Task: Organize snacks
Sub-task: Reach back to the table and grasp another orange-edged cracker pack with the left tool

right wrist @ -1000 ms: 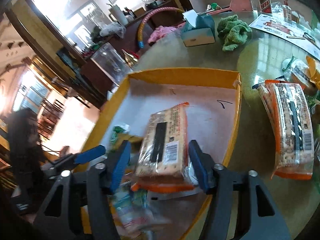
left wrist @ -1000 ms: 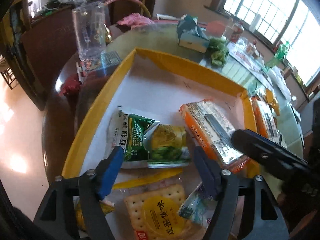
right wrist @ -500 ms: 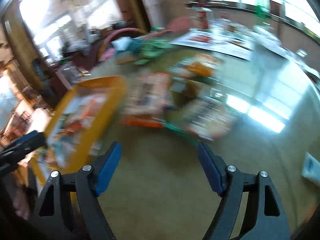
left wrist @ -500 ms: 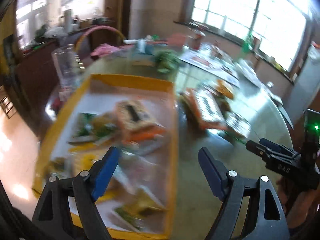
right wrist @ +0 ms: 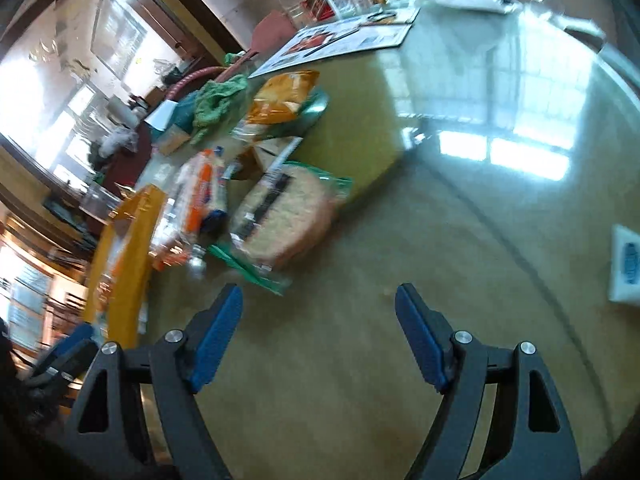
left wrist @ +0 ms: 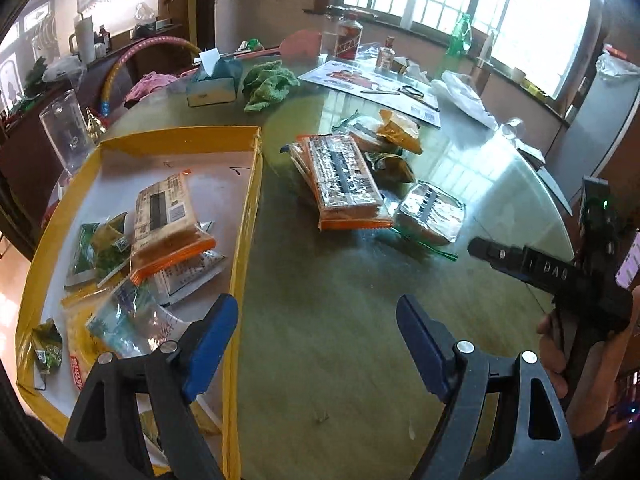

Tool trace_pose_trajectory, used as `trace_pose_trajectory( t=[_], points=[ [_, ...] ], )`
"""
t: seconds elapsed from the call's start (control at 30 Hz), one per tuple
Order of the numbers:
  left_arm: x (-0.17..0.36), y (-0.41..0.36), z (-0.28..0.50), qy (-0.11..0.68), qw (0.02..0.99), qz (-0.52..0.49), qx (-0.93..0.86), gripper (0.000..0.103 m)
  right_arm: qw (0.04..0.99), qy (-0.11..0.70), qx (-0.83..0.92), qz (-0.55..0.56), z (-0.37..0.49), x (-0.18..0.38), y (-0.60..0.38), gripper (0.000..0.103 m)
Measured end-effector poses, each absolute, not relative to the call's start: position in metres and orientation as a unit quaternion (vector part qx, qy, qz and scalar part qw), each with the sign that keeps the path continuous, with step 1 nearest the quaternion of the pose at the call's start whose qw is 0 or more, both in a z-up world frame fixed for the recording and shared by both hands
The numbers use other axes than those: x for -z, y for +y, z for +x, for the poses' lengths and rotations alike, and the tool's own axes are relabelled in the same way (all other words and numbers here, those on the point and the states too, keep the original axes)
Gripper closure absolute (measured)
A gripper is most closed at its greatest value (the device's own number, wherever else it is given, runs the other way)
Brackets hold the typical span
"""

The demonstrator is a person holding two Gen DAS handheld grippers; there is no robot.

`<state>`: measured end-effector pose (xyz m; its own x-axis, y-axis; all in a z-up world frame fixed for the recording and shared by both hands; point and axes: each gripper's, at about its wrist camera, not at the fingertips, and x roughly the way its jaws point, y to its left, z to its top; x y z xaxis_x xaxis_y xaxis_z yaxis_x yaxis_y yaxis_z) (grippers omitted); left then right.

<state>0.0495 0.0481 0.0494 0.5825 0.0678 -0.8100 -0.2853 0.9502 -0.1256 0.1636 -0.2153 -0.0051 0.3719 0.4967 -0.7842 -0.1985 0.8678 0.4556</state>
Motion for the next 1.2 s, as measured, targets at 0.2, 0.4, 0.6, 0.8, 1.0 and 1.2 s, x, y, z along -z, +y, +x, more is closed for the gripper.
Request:
trace_pose_trajectory(
  t=[0.2,0.4,0.6,0.8,1.0,1.2],
  points=[
    [-0.054,0.057,0.047,0.436,0.884,-0.134,-0.106,0.021,0.813,0.526,-0.188,0.165,0.19,0.0,-0.185,0.021],
    [-0.058,0.072,0.045,0.428,0.884,-0.146,-0.116,0.021,0.826,0.527,-0.116,0.165,0.213,0.007,-0.163,0.02],
    [-0.071,0.078,0.065,0.42,0.89,-0.134,-0.114,0.021,0.851,0.511,-0.101,0.063,0.208,0.01,-0.138,0.019],
    [-0.071,0.078,0.123,0.444,0.881,-0.129,-0.102,0.021,0.859,0.497,-0.121,-0.031,0.185,0.013,-0.135,0.021],
    [-0.04,0.063,0.188,0.49,0.858,-0.112,-0.105,0.021,0.854,0.503,-0.131,-0.021,0.169,0.008,-0.167,0.029],
    [-0.006,0.059,0.226,0.53,0.832,-0.087,-0.141,0.027,0.854,0.497,-0.15,0.004,0.163,0.007,-0.184,0.024]
  ],
)
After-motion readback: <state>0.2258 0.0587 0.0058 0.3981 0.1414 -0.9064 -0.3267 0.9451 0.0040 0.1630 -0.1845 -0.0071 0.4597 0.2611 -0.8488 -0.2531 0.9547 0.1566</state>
